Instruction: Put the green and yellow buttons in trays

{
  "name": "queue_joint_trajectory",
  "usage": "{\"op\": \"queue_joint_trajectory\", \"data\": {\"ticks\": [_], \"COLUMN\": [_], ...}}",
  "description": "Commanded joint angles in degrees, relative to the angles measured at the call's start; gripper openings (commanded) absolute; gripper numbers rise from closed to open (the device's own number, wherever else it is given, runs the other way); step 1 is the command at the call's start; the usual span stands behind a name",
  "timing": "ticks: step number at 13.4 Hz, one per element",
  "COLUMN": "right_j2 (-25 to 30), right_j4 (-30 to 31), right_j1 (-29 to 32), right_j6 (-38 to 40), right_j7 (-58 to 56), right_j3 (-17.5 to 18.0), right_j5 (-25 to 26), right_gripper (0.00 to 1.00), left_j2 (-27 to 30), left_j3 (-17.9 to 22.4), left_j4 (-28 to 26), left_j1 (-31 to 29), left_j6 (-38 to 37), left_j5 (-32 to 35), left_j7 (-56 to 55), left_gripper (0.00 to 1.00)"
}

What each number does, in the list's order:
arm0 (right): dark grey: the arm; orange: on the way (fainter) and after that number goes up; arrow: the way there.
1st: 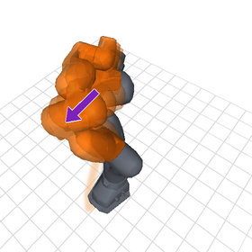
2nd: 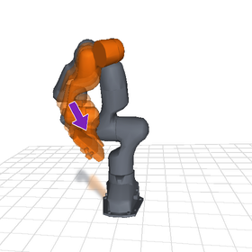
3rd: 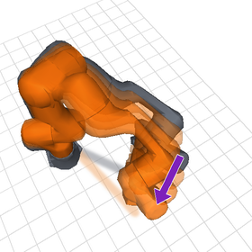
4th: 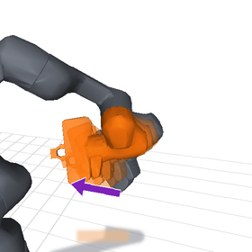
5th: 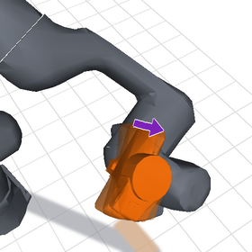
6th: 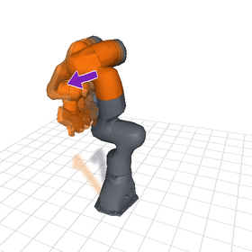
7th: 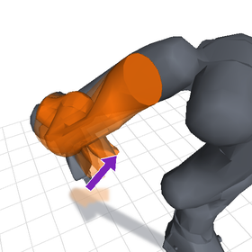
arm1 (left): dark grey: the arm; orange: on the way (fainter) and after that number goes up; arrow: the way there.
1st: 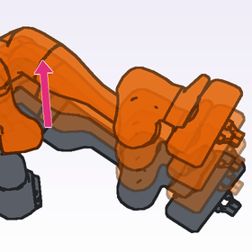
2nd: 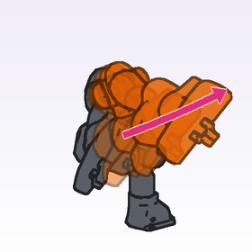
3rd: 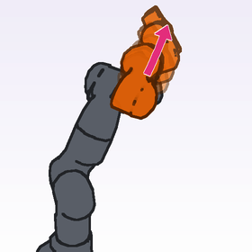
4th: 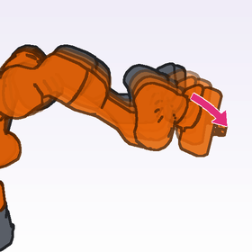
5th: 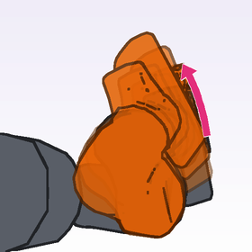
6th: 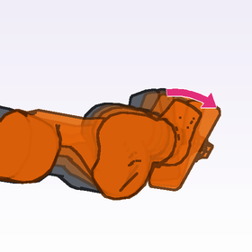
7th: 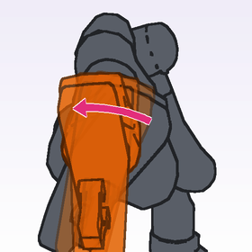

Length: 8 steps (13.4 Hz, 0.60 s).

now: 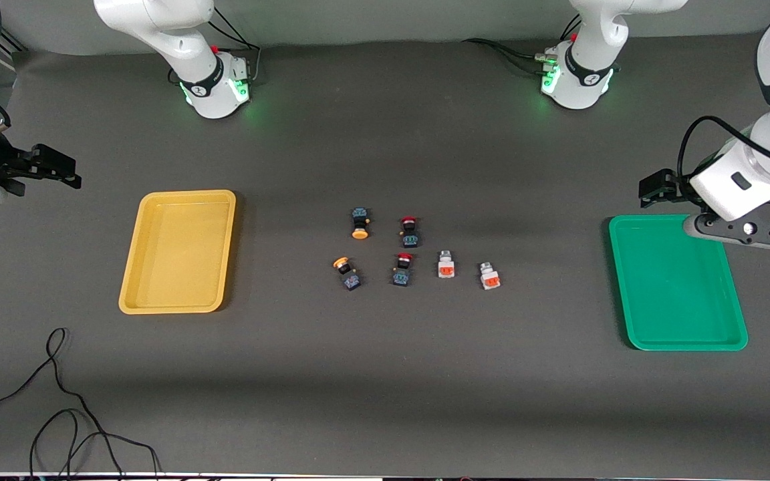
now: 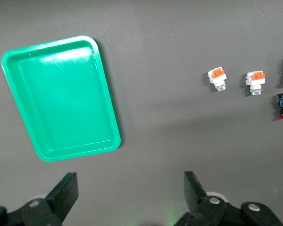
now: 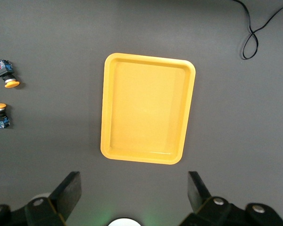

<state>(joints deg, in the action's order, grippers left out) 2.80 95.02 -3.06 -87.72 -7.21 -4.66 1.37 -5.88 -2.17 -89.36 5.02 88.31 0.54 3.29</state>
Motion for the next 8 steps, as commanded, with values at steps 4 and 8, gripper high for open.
{"op": "queue_joint_trajectory", "data": {"ticks": [4,8], "right_j2": [-0.8,-0.8], "right_j4": [-1.4,-0.5], "right_j1": [0.4,-2.7], "right_j6": [0.5,-0.3], "right_j7": [-0.8,1.3], "right_j3": [0.2,0.3], "right_j5": [-1.1,-3.3], "right_gripper": [1.00,1.00], "left_j2": [0.0,0.0], "left_j3": [0.7,0.7], "left_j4": [0.3,0.3], "left_j1": [0.7,0.7], "left_j6": [-0.3,-0.5], "left_j5": [-0.4,-0.4], "left_j7": [1.0,1.1], "left_gripper": [1.00,1.00]}}
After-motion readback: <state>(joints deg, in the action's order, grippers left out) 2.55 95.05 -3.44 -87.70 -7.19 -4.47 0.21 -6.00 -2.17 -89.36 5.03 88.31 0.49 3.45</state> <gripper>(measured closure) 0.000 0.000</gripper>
